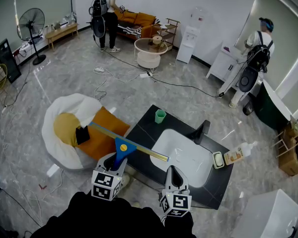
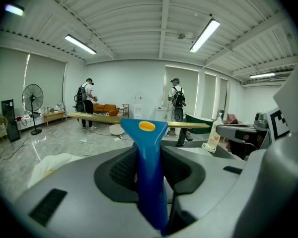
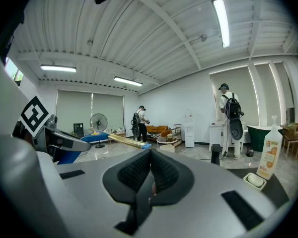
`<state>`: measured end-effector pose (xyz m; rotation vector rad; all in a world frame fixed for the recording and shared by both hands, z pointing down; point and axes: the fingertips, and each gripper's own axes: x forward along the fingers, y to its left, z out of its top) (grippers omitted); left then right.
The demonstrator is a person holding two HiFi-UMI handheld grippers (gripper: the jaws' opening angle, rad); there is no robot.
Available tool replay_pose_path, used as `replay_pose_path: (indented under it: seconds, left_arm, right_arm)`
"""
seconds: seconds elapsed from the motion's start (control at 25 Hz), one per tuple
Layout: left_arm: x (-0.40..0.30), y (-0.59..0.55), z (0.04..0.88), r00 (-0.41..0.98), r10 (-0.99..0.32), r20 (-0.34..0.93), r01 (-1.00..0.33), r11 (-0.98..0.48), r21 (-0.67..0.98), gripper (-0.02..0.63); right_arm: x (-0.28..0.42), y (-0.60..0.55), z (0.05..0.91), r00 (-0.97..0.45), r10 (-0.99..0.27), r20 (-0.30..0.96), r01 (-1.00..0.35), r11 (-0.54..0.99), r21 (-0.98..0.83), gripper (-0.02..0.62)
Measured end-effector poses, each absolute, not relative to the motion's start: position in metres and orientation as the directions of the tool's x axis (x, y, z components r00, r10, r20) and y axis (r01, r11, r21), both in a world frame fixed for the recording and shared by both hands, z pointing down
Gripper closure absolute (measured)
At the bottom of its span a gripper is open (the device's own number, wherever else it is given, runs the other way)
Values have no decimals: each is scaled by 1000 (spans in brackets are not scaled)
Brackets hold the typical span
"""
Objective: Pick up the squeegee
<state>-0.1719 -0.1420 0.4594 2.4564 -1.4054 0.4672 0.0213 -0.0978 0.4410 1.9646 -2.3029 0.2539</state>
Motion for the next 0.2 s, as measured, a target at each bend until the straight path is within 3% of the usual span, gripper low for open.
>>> replay_pose_path:
  seconds: [0.2]
  left_arm:
    - [-172,-142,459,477,-779,408,-868,-491,76,463]
  right_arm:
    - [23,-98,439,-158,-970,187,-987,149,-60,581]
